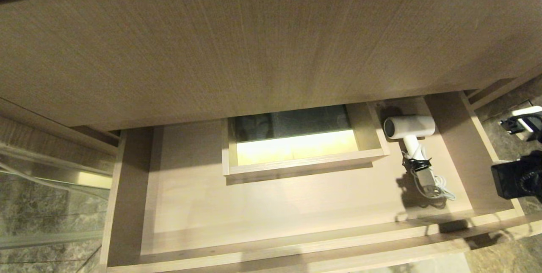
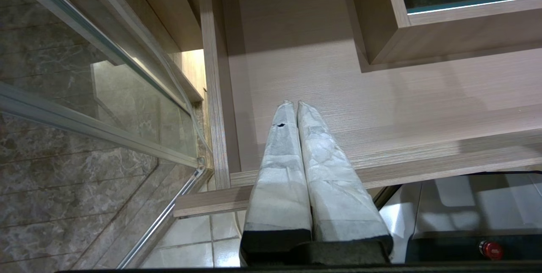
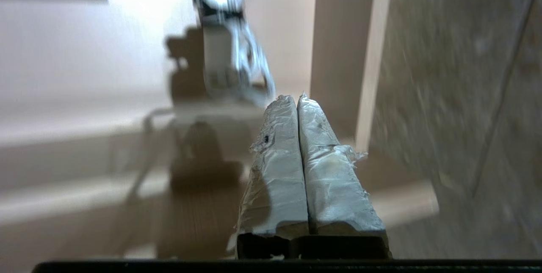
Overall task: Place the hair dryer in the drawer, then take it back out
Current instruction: Close the drawer
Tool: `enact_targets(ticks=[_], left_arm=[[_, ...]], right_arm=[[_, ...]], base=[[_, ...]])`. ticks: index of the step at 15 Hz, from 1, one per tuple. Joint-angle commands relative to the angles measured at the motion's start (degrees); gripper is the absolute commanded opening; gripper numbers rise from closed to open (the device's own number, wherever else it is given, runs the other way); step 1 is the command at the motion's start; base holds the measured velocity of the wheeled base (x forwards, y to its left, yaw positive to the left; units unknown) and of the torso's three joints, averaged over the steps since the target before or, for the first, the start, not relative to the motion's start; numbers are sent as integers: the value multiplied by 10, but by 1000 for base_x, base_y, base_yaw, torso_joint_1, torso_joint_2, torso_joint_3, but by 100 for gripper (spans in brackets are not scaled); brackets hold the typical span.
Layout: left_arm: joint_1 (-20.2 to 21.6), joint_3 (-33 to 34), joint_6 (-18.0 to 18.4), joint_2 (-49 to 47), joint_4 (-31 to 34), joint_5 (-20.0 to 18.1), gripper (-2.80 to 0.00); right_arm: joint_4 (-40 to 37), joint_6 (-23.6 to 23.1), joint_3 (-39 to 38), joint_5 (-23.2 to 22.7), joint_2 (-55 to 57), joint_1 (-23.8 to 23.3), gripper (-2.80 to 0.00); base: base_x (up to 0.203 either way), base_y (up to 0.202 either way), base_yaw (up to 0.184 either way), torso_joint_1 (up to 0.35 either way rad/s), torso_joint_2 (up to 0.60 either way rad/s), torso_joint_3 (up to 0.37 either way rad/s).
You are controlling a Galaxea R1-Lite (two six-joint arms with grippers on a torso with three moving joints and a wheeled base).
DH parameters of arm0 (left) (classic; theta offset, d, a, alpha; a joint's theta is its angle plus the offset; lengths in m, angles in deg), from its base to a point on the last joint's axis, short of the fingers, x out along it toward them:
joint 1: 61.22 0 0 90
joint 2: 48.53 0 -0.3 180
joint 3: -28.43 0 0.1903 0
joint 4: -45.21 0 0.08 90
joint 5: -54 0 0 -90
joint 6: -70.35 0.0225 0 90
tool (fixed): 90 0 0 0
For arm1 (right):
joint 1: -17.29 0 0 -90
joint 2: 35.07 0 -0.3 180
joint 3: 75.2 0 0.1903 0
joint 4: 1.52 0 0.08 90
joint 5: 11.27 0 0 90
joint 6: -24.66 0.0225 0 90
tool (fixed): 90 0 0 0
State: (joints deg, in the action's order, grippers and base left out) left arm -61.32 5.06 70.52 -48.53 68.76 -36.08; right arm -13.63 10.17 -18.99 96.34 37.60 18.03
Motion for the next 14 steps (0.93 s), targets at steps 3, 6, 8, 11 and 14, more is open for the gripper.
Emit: enact_targets(ticks=[3,6,8,11,14], left_arm=[[0,0,0,0,0,0,-280],[-1,1,0,0,0,0,-280],[0,0,0,0,0,0,-280],[-1,1,0,0,0,0,-280],[0,0,0,0,0,0,-280]], right_arm=[[-101,2,-74,23,-134,0,-280],[-210,38,-101,22,-170,-2,-280],[-260,97,-108,9,-173,-1,-280],[-305,111,-123,-40,-180,-1,-280],[-303,111,-139,-64,-167,-1,-280]], base=[[0,0,0,0,0,0],[0,0,0,0,0,0],[0,0,0,0,0,0],[0,0,0,0,0,0],[0,0,0,0,0,0]])
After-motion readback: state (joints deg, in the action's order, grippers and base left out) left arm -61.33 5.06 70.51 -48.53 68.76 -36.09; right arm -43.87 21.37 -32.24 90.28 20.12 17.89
